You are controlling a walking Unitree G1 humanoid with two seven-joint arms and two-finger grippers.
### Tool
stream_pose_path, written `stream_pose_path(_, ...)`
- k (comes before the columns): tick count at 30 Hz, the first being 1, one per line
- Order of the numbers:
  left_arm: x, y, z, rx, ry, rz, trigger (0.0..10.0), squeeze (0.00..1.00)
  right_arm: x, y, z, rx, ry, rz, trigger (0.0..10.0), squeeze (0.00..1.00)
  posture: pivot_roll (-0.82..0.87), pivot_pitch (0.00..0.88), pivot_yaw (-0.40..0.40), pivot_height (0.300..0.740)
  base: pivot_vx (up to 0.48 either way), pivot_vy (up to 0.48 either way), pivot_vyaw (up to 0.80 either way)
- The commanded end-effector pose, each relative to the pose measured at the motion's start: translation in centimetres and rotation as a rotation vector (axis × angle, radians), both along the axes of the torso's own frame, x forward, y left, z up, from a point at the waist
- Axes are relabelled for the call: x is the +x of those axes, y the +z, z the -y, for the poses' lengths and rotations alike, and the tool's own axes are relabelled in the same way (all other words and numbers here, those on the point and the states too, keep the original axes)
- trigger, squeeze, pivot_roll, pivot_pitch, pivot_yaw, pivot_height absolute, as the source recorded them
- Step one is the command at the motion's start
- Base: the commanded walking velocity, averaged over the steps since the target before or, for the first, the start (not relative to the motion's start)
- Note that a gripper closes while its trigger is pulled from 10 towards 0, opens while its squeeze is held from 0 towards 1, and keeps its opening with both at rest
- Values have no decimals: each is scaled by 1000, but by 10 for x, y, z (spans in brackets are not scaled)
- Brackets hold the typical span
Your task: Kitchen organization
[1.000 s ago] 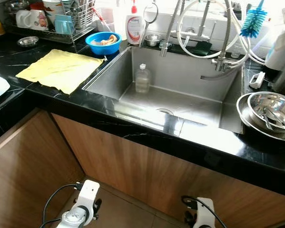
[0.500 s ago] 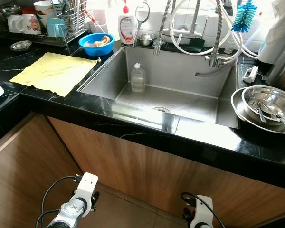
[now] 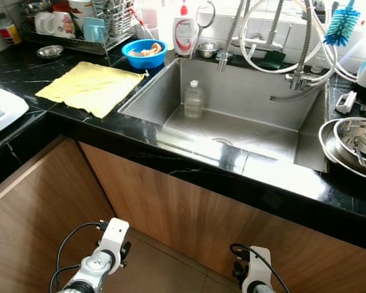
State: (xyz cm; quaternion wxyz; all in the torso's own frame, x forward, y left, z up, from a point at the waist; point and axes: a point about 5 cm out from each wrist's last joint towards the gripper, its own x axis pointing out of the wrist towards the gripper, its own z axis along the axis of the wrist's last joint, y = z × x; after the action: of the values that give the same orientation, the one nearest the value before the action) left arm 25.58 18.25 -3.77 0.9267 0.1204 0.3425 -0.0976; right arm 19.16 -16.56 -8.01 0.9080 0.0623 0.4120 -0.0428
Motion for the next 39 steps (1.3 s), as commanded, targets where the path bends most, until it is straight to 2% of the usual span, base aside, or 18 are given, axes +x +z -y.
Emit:
stream_pose_path(1,-5,-3,-8,10,22,-28,10000,0,1,0,-8,20,2,2,10000,0,44,0,47,736,0,480,0)
stream_pose_path(13,-2,-1,-3,-7,24,3,10000,0,2,0,-6,11,12,-7,10000,0,59,0,30,736,0,70,-589)
stream_pose_path(27,-10,-6,-5,-16,38,-13,10000,0,1,0,-5,1,35,-13,10000,0,63,0,21,736,0,0,-620)
stream_pose_path(39,-11,-8,1,-18,19,-15,10000,0,0,-1,-5,0,39,-11,10000,0,63,0,18,736,0,0,0)
